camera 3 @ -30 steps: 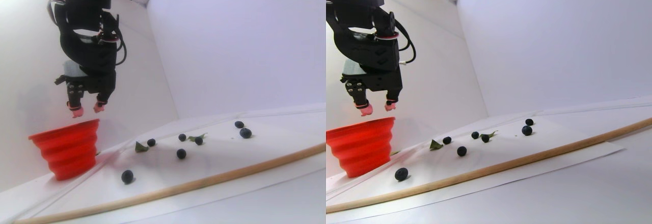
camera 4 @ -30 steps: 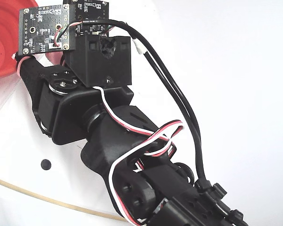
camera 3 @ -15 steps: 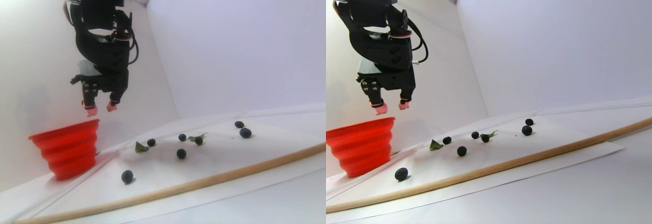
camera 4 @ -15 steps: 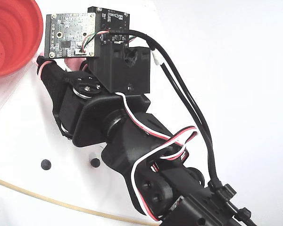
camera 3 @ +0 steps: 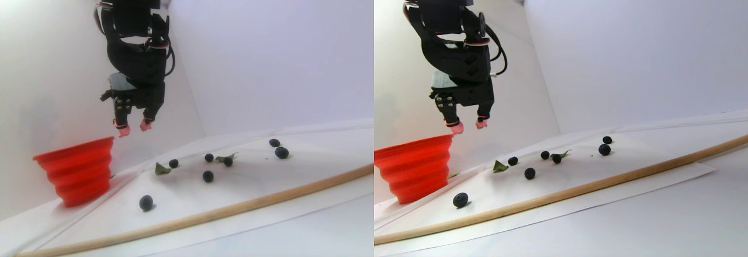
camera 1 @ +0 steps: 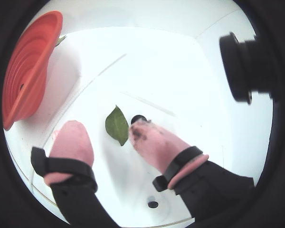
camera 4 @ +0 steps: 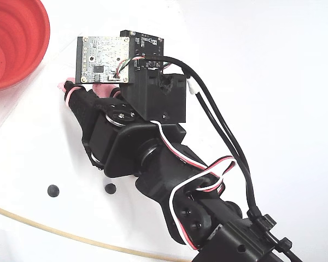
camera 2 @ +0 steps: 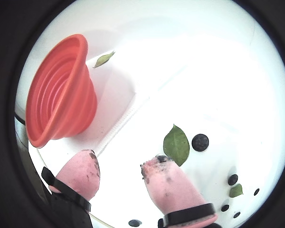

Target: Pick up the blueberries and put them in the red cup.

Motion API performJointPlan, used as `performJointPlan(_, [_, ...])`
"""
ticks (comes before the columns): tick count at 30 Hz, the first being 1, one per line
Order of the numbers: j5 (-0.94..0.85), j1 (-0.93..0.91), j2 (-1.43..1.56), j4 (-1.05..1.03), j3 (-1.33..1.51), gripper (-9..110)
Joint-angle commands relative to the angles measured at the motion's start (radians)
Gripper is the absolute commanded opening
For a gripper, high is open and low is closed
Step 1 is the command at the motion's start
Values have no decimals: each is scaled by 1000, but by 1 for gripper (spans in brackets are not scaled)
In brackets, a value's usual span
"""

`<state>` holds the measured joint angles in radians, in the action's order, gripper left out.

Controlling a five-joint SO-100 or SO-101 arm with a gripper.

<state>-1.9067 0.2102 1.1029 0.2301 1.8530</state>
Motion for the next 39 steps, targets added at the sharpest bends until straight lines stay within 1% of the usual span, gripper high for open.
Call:
performJointPlan(1, [-8, -2, 178, 8, -18, 17])
performJointPlan(18, [-58, -94, 107, 37, -26, 17])
performJointPlan(39, [-58, -126, -38, 49, -127, 18])
